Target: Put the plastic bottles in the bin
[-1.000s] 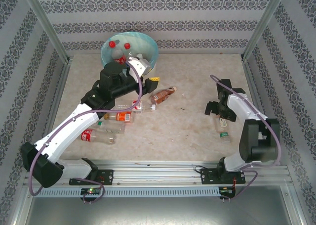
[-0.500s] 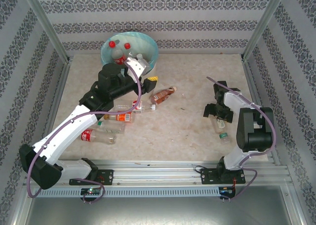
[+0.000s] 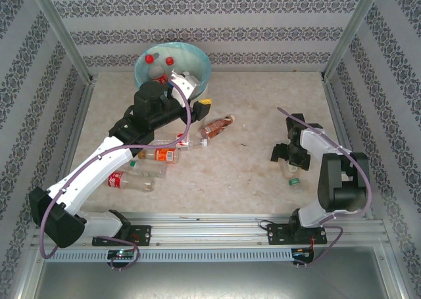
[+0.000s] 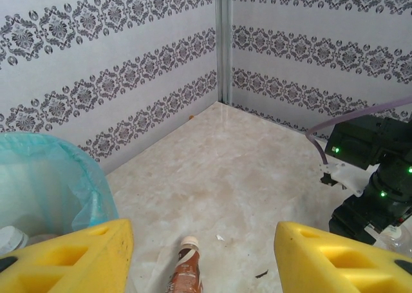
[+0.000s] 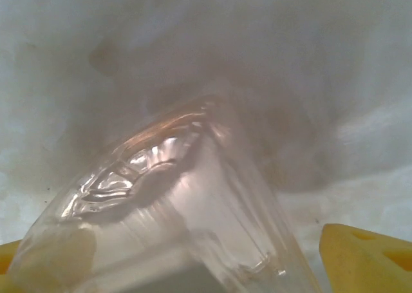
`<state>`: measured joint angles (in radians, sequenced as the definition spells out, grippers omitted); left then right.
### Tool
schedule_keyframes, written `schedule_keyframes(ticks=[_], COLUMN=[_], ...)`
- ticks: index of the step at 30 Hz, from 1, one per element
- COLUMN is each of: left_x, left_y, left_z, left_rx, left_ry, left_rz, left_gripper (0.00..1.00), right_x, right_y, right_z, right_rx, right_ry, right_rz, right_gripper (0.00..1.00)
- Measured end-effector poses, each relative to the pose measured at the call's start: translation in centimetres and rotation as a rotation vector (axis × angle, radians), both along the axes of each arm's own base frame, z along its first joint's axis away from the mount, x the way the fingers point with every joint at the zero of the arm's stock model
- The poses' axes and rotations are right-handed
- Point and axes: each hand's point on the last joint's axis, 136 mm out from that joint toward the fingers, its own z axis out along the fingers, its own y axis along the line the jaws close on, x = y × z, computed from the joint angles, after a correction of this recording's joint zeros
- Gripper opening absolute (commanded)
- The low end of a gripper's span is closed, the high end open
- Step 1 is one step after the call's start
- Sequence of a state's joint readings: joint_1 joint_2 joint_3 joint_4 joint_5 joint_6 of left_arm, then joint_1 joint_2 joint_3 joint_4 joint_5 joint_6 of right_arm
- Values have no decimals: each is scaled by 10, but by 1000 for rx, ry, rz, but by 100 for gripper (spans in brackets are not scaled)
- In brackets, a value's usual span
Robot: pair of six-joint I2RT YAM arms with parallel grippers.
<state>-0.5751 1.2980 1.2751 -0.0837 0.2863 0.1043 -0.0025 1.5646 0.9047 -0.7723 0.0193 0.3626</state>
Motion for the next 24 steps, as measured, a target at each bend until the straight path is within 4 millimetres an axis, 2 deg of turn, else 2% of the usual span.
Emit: schedule_keyframes(ticks=[7, 12, 15, 17, 20, 24], left_x=[3, 8, 12, 13, 7, -19], left_y=[3, 7, 9, 8, 4, -12], left_z=[0, -1, -9, -27, -64, -115], left_rx=[4, 9, 20, 55, 138, 339], left_ry=[-2, -14, -48, -101, -204, -369], left_rz=[23, 57, 75, 62, 0, -187], left_gripper=[60, 61, 63, 63, 62, 67], right_x=[5, 11, 18, 25, 38, 56], right_y=[6, 18, 32, 47, 70, 101], right_z=[-4, 1, 11, 25, 53, 87], right_rx=[38, 107, 196, 287, 446, 646], right_ry=[-10, -32, -77, -123, -192, -244], right_rz=[-5, -22, -43, -66, -101, -133], right_gripper=[57, 50, 45, 44, 43, 43])
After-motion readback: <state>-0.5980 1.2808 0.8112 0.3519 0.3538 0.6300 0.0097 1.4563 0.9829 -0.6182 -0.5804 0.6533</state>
